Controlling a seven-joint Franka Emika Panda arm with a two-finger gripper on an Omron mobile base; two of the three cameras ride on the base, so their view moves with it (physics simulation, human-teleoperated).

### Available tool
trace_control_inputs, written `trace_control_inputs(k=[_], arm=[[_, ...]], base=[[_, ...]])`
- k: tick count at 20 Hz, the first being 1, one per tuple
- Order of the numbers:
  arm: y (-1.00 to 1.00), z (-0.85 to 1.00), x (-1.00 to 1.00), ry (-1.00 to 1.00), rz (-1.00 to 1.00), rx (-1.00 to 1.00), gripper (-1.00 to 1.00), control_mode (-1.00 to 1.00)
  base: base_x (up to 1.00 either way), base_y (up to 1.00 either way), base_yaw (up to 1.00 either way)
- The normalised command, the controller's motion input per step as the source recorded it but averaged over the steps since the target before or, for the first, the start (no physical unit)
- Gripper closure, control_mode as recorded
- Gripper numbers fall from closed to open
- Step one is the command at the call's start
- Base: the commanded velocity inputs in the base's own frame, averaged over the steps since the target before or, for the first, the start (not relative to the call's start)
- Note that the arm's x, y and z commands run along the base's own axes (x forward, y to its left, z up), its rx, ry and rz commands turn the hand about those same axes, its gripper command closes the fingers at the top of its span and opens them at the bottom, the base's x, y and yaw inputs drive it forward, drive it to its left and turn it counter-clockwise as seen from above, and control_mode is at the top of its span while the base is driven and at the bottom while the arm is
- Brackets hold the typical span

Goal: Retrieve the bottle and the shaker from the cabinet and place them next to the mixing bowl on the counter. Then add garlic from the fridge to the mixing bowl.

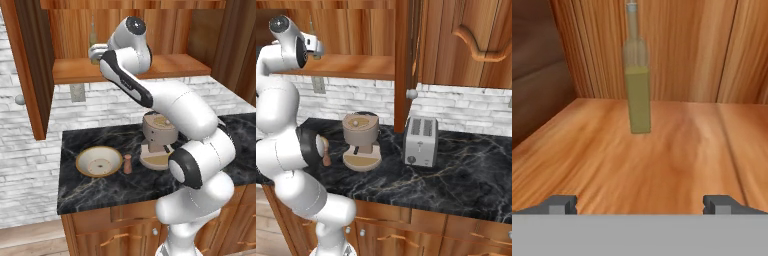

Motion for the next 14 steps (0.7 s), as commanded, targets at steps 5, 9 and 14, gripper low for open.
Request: trace_control_inputs(k=[5, 9, 14], arm=[[0.0, -0.07, 0.44, 0.0, 0.0, 0.0, -1.0, -1.0], [0.01, 0.0, 0.34, 0.0, 0.0, 0.0, -1.0, -1.0], [0.06, 0.0, 0.18, 0.0, 0.0, 0.0, -1.0, -1.0]], base=[[0.0, 0.0, 0.0], [0.0, 0.0, 0.0], [0.0, 0.0, 0.0]])
